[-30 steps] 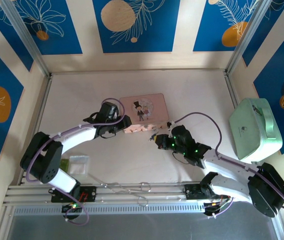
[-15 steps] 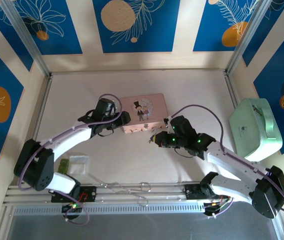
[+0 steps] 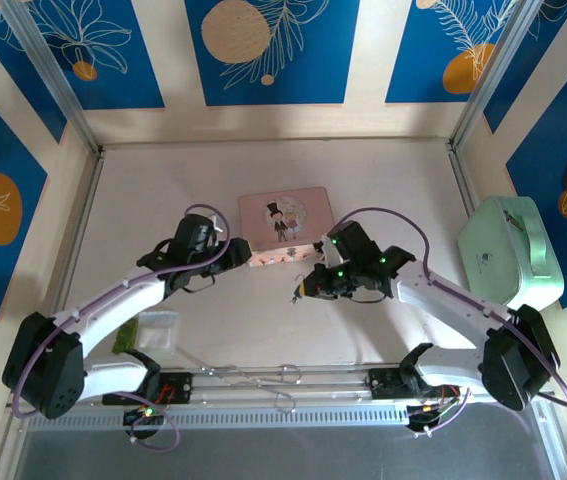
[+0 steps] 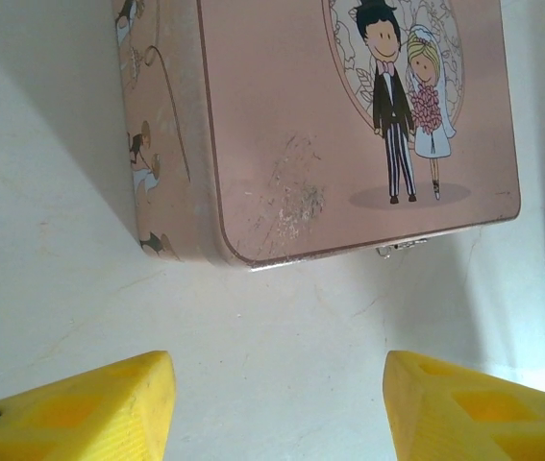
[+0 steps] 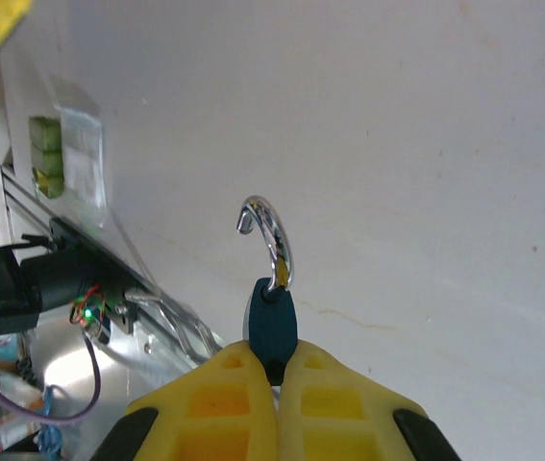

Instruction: Unlock the padlock with the key

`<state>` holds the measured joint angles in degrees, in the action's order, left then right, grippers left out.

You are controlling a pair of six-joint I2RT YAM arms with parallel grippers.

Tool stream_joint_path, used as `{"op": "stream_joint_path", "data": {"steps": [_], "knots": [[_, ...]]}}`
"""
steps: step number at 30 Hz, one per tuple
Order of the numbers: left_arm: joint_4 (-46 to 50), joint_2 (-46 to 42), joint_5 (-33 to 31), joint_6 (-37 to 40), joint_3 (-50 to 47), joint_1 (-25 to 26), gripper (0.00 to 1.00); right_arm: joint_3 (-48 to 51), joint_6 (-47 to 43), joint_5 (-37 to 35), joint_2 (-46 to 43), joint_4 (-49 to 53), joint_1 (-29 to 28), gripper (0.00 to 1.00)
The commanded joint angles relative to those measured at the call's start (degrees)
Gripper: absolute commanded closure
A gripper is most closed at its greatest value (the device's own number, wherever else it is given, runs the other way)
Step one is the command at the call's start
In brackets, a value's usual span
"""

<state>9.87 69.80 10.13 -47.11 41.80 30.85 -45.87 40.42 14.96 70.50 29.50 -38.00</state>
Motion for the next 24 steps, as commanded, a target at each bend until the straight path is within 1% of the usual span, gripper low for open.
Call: {"op": "stream_joint_path", "data": {"steps": [1, 6, 11, 15, 19, 24], "knots": [[-0.77, -1.79, 1.51, -0.40, -1.54, 0.42, 0.41, -1.92, -2.08, 6.12, 2.89, 1.73, -0.01, 1.00], [-2.26, -2.60, 1.74, -0.54, -3.50, 0.78, 0.42, -2.10, -2.75, 9.47, 8.52, -0.66, -1.83, 1.00], [-1.51, -4.88, 1.10, -0.66, -4.17, 0.77, 0.42, -4.88, -4.57, 13.84, 15.47, -0.90, -4.22, 1.00], [-2.69, -5.48, 3.57, 0.52, -4.00, 0.83, 0.41, -6.89, -6.73, 14.52, 18.32, 0.86, -4.32, 1.00], [-4.73, -4.32, 5.02, 0.08, -4.65, 1.12, 0.41, -7.48, -8.44, 15.47, 20.59, 1.39, -3.95, 1.00], [-6.09, -2.00, 5.99, -0.52, -4.13, 2.11, 0.42, -7.13, -9.28, 17.58, 23.66, -0.40, -3.56, 1.00]]}}
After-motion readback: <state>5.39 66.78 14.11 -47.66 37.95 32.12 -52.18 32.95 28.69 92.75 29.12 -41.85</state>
